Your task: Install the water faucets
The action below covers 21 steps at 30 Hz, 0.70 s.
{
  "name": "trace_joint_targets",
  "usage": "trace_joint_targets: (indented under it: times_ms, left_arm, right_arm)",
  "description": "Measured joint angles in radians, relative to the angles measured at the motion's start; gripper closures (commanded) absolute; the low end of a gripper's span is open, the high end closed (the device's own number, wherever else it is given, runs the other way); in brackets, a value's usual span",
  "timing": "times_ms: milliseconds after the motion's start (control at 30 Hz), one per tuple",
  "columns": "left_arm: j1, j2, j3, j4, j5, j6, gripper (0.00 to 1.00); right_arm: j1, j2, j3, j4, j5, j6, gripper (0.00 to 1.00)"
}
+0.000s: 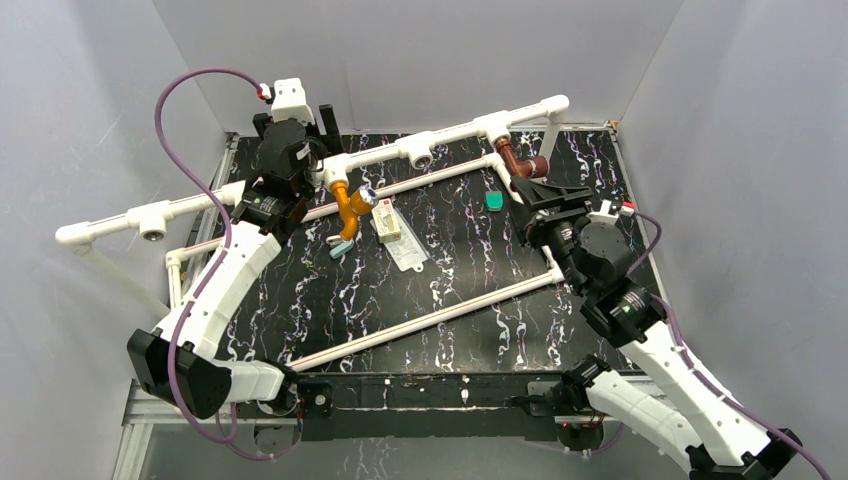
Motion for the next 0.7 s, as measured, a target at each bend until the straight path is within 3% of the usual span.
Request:
trace_joint_targets:
  times_ms: [300, 700]
  left_arm:
    - [0.0, 0.001, 0.001, 0.0, 0.0, -0.002, 0.22]
    - [0.0, 0.001, 0.003, -0.006, 0.001, -0.003, 0.22]
  right_arm:
    - [0.0, -0.119, 0.005, -0.066, 0.018, -0.355, 0.28]
    - [0.0, -0.234, 0.024, -0.047, -0.002, -1.21, 0.18]
